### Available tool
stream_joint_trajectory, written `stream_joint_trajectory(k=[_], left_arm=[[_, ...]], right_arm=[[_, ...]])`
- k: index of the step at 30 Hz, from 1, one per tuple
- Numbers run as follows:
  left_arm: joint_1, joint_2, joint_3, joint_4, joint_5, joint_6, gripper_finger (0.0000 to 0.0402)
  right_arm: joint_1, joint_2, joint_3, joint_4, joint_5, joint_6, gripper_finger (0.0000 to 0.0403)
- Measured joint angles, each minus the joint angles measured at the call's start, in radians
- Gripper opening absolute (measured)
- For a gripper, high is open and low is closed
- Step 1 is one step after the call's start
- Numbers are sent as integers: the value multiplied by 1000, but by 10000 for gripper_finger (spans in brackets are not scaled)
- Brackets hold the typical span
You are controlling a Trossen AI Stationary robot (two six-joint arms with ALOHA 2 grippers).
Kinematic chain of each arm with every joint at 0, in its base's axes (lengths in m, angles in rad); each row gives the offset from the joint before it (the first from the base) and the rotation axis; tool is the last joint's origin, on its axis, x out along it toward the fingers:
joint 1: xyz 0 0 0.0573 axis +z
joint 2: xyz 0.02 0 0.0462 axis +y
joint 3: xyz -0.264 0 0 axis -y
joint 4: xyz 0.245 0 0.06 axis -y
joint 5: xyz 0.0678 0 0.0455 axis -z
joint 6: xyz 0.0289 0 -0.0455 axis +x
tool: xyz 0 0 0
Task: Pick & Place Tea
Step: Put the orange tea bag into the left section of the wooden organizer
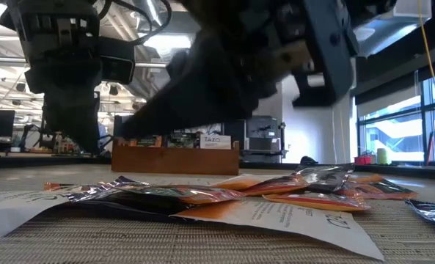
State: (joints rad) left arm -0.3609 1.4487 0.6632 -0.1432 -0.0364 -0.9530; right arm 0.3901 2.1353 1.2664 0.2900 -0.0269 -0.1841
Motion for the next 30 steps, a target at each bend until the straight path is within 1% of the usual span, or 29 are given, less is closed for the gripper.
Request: stream_joint_trajectory(k=[3, 8, 10, 15, 20, 27, 30], left_arm=[[-7, 5, 1, 16, 0, -3, 111], [-19, 22, -1, 31, -17, -7, 109], [-20, 37, 2, 61, -17, -10, 107], [-28, 45, 0, 65, -17, -28, 109], [-38, 45, 0, 75, -23, -55, 111], [-53, 45, 0, 111, -25, -76, 107], [-53, 45, 0, 120, -26, -114, 108]], right_arm=[[0, 24, 16, 27, 4, 1, 26], [0, 62, 43, 9, 7, 1, 26], [-1, 86, 63, 12, 7, 0, 26], [0, 122, 103, -69, 7, 13, 26], [0, 121, 107, -119, 7, 24, 26], [0, 120, 107, -135, 8, 26, 26], [0, 120, 107, -136, 7, 27, 26]])
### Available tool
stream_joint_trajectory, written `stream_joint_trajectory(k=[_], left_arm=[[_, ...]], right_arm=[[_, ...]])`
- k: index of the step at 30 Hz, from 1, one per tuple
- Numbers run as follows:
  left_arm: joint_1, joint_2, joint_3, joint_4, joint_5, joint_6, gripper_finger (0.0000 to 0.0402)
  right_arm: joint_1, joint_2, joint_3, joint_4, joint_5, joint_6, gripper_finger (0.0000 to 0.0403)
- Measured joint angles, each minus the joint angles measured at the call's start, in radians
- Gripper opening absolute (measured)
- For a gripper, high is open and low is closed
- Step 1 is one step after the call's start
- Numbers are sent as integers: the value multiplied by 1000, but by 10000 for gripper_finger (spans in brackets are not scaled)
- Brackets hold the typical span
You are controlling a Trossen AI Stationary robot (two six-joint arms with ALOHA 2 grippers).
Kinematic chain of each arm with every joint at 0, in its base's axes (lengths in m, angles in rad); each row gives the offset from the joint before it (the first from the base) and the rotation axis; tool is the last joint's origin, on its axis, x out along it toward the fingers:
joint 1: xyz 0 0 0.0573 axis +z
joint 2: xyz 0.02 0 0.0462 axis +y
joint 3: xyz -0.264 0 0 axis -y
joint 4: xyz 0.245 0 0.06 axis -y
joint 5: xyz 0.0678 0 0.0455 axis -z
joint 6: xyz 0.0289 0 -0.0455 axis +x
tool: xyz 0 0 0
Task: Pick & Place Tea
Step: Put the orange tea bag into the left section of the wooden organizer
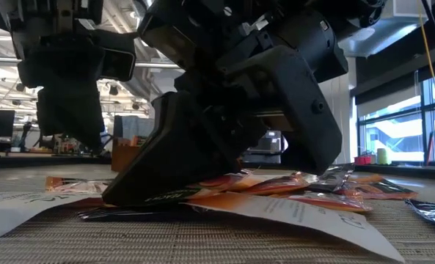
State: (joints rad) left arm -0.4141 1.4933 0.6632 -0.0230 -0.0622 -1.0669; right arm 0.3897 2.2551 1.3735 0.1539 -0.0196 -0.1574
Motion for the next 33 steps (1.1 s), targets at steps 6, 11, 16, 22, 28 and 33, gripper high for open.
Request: stream_joint_trajectory(k=[6, 11, 16, 22, 28, 33], left_arm=[[0, 0, 0, -2, 0, -15, 106], [-4, 0, 0, -2, 1, -14, 102], [-11, 0, 0, -2, 1, -13, 102], [-11, 0, 0, -2, 2, -13, 102], [-11, 0, 0, -2, 3, -12, 102], [-11, 0, 0, -3, 0, -26, 102]], right_arm=[[-3, 0, -4, 17, 0, 48, 26], [2, 6, 7, 72, -12, 45, 26], [8, 6, 34, 69, -25, 44, 26], [7, 6, 50, 54, -2, 40, 26], [7, 14, 51, -19, 77, 36, 26], [8, 39, 55, -6, 71, 41, 26]])
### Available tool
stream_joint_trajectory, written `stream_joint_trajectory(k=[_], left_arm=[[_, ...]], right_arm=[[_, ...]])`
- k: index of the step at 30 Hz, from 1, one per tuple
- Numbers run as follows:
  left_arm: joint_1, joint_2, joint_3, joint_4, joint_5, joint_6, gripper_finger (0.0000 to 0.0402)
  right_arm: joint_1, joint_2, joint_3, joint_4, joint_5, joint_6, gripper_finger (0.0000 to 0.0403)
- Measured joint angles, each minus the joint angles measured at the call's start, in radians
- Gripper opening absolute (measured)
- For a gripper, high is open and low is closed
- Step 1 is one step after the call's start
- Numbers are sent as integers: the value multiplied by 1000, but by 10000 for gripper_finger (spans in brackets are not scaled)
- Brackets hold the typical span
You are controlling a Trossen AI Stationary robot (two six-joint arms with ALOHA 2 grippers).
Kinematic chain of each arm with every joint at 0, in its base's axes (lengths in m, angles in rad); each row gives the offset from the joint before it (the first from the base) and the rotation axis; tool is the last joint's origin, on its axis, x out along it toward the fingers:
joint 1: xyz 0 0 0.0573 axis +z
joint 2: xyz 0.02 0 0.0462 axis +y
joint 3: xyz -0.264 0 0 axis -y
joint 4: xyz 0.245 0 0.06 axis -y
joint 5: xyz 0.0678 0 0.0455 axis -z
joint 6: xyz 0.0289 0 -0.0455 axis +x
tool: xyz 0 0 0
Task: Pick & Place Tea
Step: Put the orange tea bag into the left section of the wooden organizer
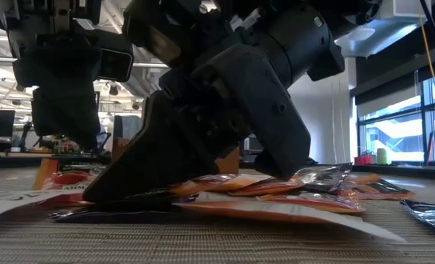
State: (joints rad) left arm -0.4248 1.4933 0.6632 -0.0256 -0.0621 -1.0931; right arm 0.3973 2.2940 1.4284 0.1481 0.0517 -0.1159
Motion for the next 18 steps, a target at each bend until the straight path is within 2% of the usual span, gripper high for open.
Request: stream_joint_trajectory(k=[10, 18], left_arm=[[0, 0, 0, -69, -26, -92, 102], [0, 10, 0, -70, -25, -98, 102]], right_arm=[[0, 9, 0, -8, 0, 1, 26], [0, 10, -2, -8, -1, 0, 26]])
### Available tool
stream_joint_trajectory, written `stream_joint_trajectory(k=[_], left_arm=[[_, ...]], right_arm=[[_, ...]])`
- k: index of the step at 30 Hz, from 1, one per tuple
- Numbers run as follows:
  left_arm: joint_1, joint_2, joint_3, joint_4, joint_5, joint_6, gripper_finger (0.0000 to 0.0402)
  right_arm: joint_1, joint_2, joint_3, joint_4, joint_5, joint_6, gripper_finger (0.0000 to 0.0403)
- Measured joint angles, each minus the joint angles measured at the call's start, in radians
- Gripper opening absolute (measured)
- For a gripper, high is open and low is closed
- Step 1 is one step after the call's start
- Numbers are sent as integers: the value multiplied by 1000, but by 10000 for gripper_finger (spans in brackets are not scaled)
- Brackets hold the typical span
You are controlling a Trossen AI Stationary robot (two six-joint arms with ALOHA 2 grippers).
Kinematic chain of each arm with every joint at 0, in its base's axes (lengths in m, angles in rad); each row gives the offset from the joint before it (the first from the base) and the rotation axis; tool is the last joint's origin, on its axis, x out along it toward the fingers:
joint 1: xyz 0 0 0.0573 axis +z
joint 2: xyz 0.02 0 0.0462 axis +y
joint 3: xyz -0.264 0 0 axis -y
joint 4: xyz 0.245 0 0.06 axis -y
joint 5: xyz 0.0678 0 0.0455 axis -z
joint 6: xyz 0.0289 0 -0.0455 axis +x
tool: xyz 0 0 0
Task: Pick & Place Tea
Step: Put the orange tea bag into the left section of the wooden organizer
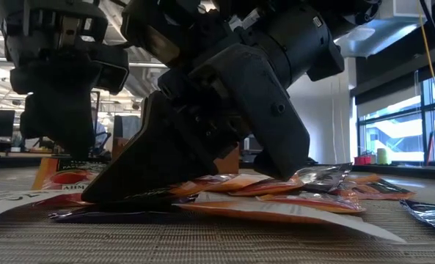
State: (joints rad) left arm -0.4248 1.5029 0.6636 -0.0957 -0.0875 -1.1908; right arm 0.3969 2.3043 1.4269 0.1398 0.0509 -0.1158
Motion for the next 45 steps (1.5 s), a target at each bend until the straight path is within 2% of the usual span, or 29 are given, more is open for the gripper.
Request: stream_joint_trajectory(k=[9, 14, 18, 31, 35, 45], left_arm=[[-1, 74, 0, 71, 64, -16, 102], [-1, 74, 0, 116, 69, 19, 102], [-1, 74, 0, 163, 113, 59, 102], [-1, 74, 0, 175, 118, 64, 100], [-1, 74, 0, 175, 125, 64, 81], [0, 74, 0, 175, 134, 103, 6]], right_arm=[[0, 0, -1, 3, -1, 0, 26], [0, 0, -1, 4, 0, 0, 26], [0, 0, -2, 4, -1, 0, 26], [0, 0, -3, 10, 0, 0, 26], [0, 0, -3, 11, 0, 0, 26], [0, -7, -3, 9, 0, 0, 26]])
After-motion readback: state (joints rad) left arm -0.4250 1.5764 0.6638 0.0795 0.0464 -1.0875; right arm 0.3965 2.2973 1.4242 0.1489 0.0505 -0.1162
